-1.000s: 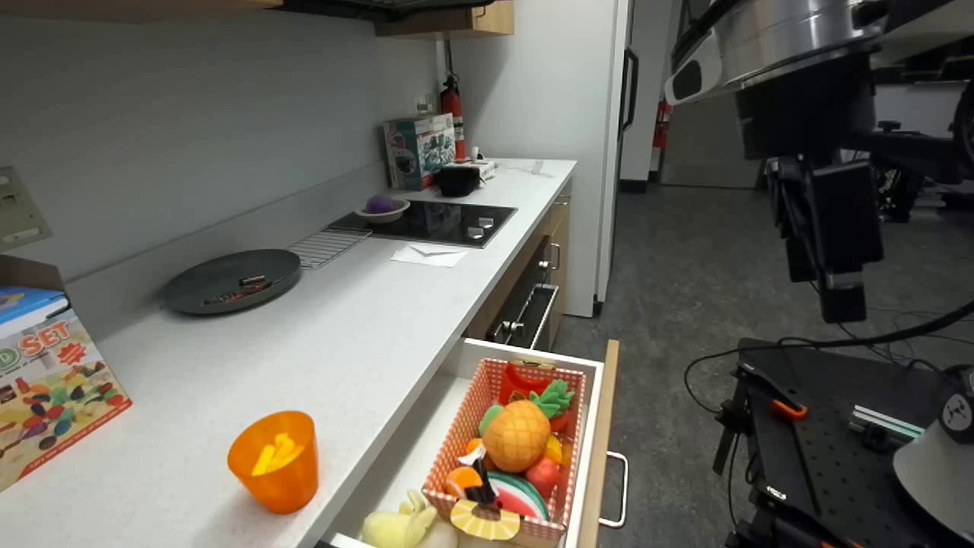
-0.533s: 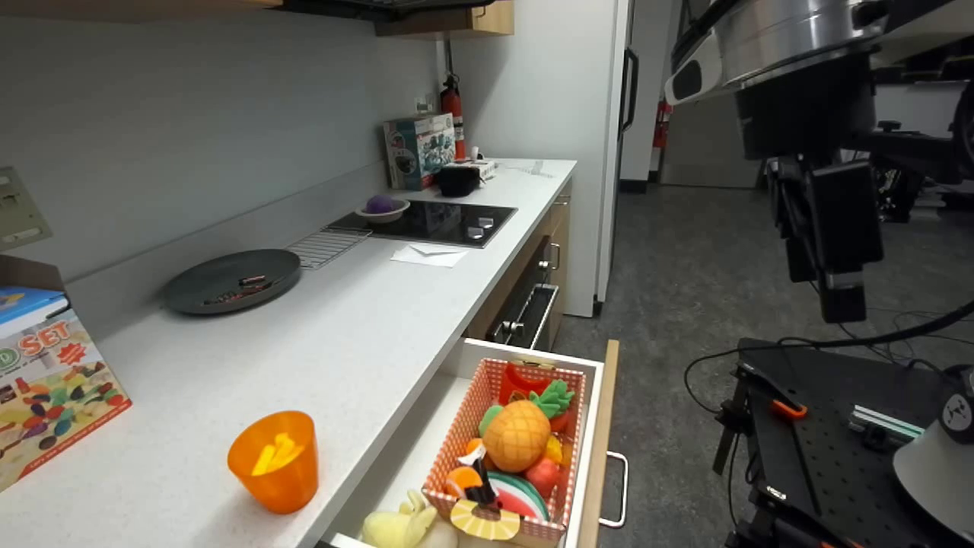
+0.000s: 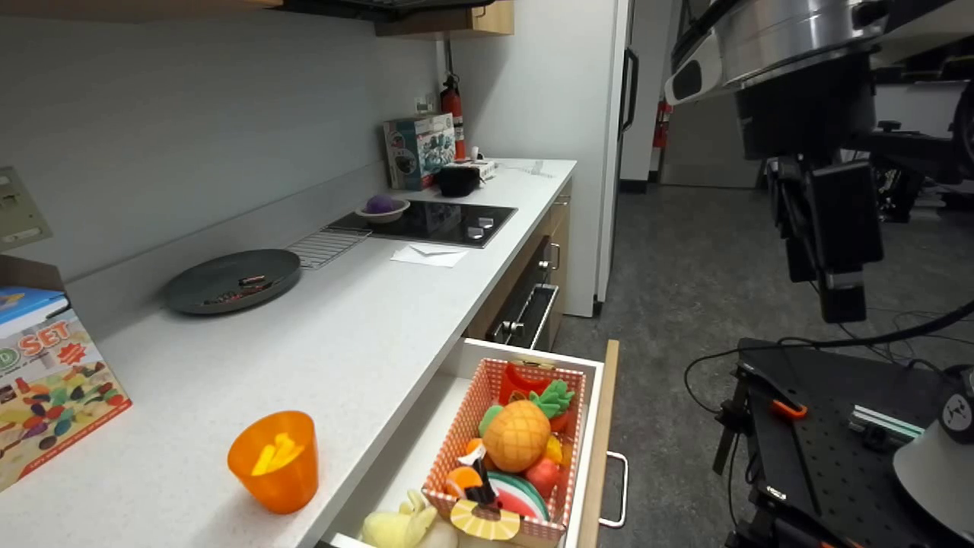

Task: Close the open drawer

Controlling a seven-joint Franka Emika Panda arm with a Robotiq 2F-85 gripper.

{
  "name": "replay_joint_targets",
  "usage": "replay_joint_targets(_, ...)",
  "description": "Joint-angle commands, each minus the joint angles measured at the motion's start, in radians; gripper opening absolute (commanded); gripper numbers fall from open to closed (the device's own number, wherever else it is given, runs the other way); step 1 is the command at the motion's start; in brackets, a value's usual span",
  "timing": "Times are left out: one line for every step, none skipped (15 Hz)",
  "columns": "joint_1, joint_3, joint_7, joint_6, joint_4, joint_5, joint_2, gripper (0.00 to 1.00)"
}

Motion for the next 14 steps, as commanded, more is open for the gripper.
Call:
replay_joint_targets(-0.018,0.015,-0.009,-0.006,0.003,0.007,0.000,1.00)
replay_joint_targets(-0.018,0.015,-0.009,-0.006,0.003,0.007,0.000,1.00)
replay_joint_targets(-0.018,0.015,-0.009,-0.006,0.003,0.007,0.000,1.00)
replay_joint_targets(-0.018,0.015,-0.009,-0.006,0.003,0.007,0.000,1.00)
replay_joint_targets(-0.018,0.028,0.000,-0.004,0.007,-0.005,0.002,1.00)
replay_joint_targets(-0.018,0.037,0.002,0.001,0.011,-0.018,0.006,1.00)
replay_joint_targets(-0.020,0.049,0.007,0.013,0.013,-0.034,0.013,1.00)
replay_joint_targets(-0.019,0.057,0.004,0.021,0.015,-0.044,0.019,1.00)
replay_joint_targets(-0.017,0.068,0.003,0.032,0.014,-0.059,0.030,1.00)
replay_joint_targets(-0.017,0.078,0.002,0.051,0.010,-0.073,0.042,1.00)
replay_joint_targets(-0.016,0.085,0.001,0.076,0.002,-0.084,0.054,1.00)
replay_joint_targets(-0.013,0.089,-0.002,0.107,-0.008,-0.088,0.068,1.00)
replay_joint_targets(-0.037,0.068,-0.032,0.153,-0.010,-0.125,0.104,1.00)
replay_joint_targets(-0.041,0.065,-0.034,0.199,-0.020,-0.144,0.124,1.00)
